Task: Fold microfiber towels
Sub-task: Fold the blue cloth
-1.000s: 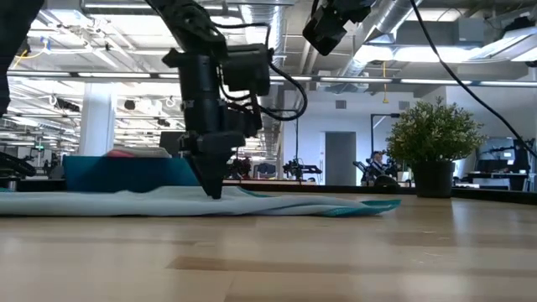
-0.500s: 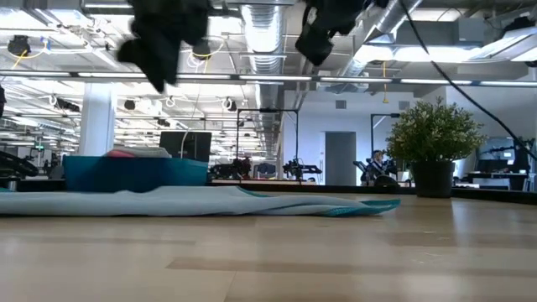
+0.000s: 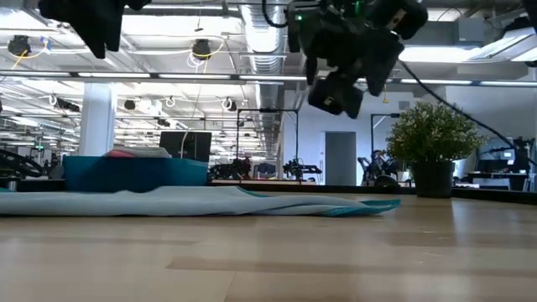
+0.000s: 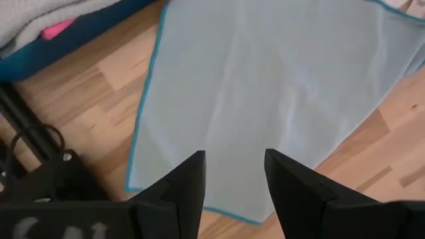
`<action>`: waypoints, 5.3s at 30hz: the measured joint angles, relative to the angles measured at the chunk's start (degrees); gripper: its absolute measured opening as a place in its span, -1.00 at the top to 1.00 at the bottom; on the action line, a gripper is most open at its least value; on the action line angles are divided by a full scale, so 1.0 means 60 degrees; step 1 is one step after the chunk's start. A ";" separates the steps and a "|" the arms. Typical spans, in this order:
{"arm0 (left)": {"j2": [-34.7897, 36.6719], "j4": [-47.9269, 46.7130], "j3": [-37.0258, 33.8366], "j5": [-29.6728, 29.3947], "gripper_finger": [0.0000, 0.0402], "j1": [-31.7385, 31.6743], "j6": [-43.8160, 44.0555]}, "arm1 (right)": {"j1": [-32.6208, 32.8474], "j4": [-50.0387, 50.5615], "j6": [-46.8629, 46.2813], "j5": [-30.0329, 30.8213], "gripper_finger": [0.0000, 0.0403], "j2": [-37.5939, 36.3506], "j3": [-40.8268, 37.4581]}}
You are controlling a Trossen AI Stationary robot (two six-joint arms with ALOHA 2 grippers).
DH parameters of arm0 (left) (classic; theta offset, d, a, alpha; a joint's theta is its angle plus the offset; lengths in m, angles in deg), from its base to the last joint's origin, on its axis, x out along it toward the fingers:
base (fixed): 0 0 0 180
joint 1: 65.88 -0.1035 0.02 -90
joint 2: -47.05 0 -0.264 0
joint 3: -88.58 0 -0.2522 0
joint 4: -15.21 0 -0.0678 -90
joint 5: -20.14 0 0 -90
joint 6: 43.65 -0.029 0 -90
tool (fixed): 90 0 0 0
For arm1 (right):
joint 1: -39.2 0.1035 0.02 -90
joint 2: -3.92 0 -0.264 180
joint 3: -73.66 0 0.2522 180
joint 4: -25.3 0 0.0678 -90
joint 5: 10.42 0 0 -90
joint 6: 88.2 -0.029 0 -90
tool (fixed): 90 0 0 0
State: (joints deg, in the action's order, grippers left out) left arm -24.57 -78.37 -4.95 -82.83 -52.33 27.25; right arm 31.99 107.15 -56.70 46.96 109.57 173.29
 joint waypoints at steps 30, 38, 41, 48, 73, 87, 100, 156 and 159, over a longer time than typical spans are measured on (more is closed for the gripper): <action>-0.0002 -0.0057 0.0006 -0.0455 0.27 0.1338 0.0123 | 0.1662 -0.1146 -0.8288 0.1953 -0.10 0.2073 -0.0021; 0.0001 -0.0045 0.0010 -0.0452 0.27 0.1546 0.0123 | 0.2031 -0.0931 -0.8756 0.2062 -0.10 0.2461 -0.0023; 0.0000 -0.0030 0.0010 -0.0448 0.27 0.1606 0.0123 | 0.2159 -0.1304 -0.8803 0.2072 -0.10 0.2457 0.0021; -0.0002 -0.0031 0.0010 -0.0448 0.27 0.1608 0.0123 | 0.2183 -0.1329 -0.9181 0.2392 -0.10 0.2453 -0.0001; -0.0002 -0.0035 0.0013 -0.0434 0.27 0.1605 0.0120 | 0.2353 -0.1838 -0.9449 0.2461 0.05 0.2399 -0.0645; -0.0002 -0.0009 0.0013 -0.0426 0.27 0.1605 0.0134 | 0.2473 -0.2001 -0.8320 0.2530 0.93 0.2331 -0.0675; -0.0287 0.1687 0.0017 -0.1559 0.27 0.2004 -0.1368 | 0.2015 -0.2212 -0.8670 0.2417 0.98 0.0051 -0.0518; -0.2763 0.4650 -0.4402 0.1167 0.27 -0.1361 0.0043 | 0.1622 -0.1700 -0.8668 0.2450 0.98 -0.2486 -0.0503; -0.2763 0.4584 -0.4402 0.1075 0.27 -0.1361 0.0043 | 0.1622 -0.1700 -0.8668 0.2448 0.98 -0.2486 -0.0503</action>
State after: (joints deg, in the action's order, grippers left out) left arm -41.15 -50.87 -31.36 -76.38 -60.50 27.51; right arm 41.72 96.95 -108.71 61.65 94.65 170.27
